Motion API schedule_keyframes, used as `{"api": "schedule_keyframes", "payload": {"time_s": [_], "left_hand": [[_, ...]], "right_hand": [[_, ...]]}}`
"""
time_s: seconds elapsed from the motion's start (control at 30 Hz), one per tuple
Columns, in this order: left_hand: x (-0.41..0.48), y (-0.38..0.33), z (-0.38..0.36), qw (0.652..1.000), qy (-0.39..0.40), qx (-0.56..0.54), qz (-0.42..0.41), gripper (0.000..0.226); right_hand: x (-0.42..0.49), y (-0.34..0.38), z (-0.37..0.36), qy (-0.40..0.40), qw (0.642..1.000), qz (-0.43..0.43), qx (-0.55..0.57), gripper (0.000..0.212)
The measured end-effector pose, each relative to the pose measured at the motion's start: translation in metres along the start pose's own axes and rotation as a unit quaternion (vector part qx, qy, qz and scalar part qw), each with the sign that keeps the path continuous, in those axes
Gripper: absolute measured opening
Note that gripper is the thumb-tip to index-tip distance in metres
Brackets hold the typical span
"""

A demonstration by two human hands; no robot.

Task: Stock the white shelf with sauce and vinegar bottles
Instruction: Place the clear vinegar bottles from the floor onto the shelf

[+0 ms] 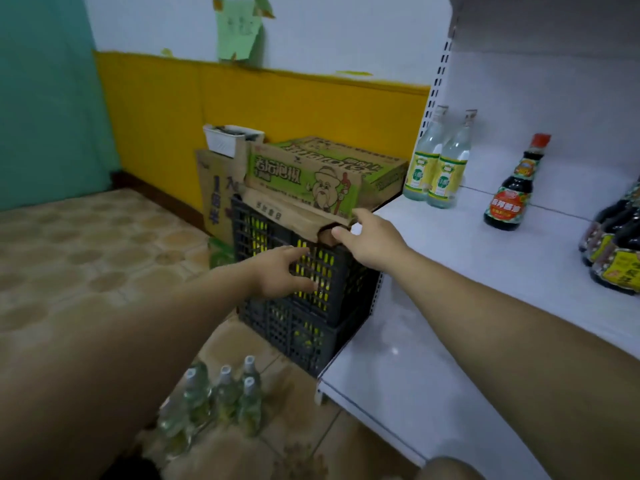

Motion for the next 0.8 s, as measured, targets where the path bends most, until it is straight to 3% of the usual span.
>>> {"api": "schedule_keyframes", "payload": {"time_s": [0.1, 0.37, 0.53, 0.8], "left_hand": [[-0.011, 0.026, -0.02, 1.0, 0.013, 0.0, 0.023, 0.088], [-0.031, 0.122, -0.099, 0.99, 0.049, -0.029, 0.127, 0.086], [-0.005, 0.172, -0.162, 0.972, 0.121, -0.077, 0.186, 0.09], [0.076, 0.241, -0.253, 0.943, 0.165, -0.143, 0.251, 0.087]], "right_hand": [[-0.006, 0.009, -0.028, 0.019, 1.0, 0.013, 0.006, 0.073], [-0.009, 0.017, -0.15, 0.16, 0.987, -0.001, 0.014, 0.073], [0.001, -0.011, -0.242, 0.225, 0.974, -0.031, 0.023, 0.07], [0.031, -0.073, -0.379, 0.302, 0.946, -0.072, 0.092, 0.058]]}}
Point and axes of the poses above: each hand's wrist, its own x-axis towards the middle knuckle, its own z-axis out of the back of the hand, y = z × x, the point moved 1 cm from there along x, towards the middle knuckle, and after that the axes turned 6 degrees about z, right-handed, at the moved point
